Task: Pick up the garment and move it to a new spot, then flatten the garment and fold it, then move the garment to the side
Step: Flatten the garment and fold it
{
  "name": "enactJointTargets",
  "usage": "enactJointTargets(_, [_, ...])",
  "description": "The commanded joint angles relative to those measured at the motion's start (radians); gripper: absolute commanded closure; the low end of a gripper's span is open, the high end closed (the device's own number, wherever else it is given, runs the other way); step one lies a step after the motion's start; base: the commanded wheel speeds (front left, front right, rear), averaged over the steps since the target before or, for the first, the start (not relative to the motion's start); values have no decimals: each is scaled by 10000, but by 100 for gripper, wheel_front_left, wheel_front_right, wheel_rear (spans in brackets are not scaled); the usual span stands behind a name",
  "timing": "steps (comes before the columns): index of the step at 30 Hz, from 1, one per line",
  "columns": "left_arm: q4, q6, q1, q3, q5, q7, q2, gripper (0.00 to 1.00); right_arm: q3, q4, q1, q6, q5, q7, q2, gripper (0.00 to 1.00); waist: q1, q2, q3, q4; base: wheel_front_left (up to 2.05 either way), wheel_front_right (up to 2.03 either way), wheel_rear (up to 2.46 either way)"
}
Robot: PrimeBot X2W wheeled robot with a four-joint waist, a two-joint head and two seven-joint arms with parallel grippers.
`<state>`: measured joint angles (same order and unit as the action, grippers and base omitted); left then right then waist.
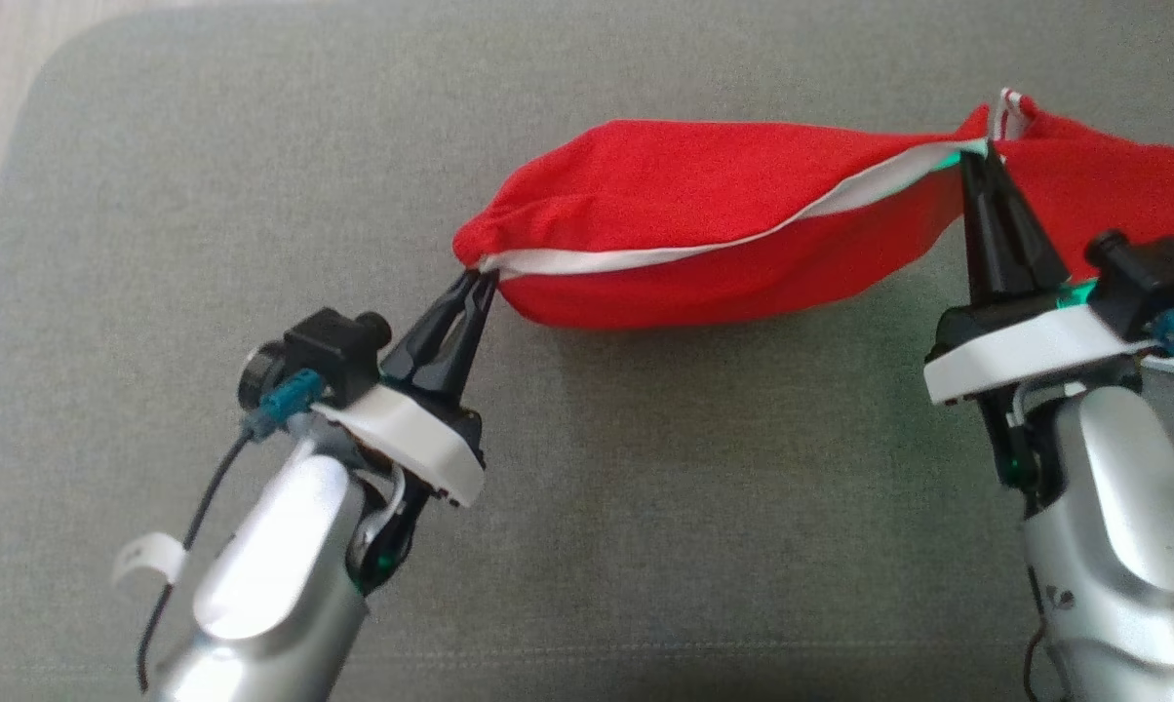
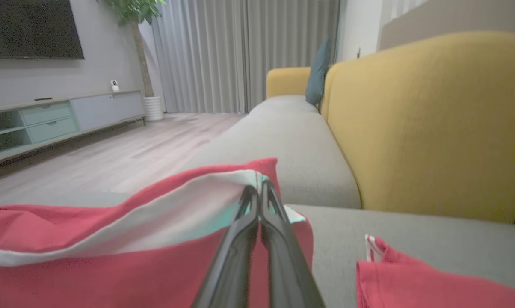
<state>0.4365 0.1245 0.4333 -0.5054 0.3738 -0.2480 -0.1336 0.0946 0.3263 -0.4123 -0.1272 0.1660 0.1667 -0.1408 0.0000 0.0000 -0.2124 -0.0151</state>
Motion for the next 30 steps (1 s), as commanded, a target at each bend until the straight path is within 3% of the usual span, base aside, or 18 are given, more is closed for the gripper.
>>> enactJointTargets(1, [-608, 32, 490, 293, -114, 18, -360, 100, 257, -702, -167, -35, -59, -181, -104, 100, 0, 0, 277, 41, 0, 0, 0])
enactJointTargets(9, [-2506, -110, 1475, 702, -25, 746, -857, 100, 259, -2249, -883, -35, -14, -1136, -395, 100, 0, 0, 1152, 110, 0, 0, 0])
enactJointTargets(18, [-3659, -684, 2066, 1365, 264, 924, -840, 100, -589, -2758, -1306, -35, 16, -1284, 425, 100, 0, 0, 2040, 190, 0, 0, 0])
enactJointTargets(30, [-5317, -1199, 1495, 1451, 375, 1388, -952, 100, -948, -4424, -379, -35, -161, -1582, 810, 100, 0, 0, 2481, 215, 0, 0, 0])
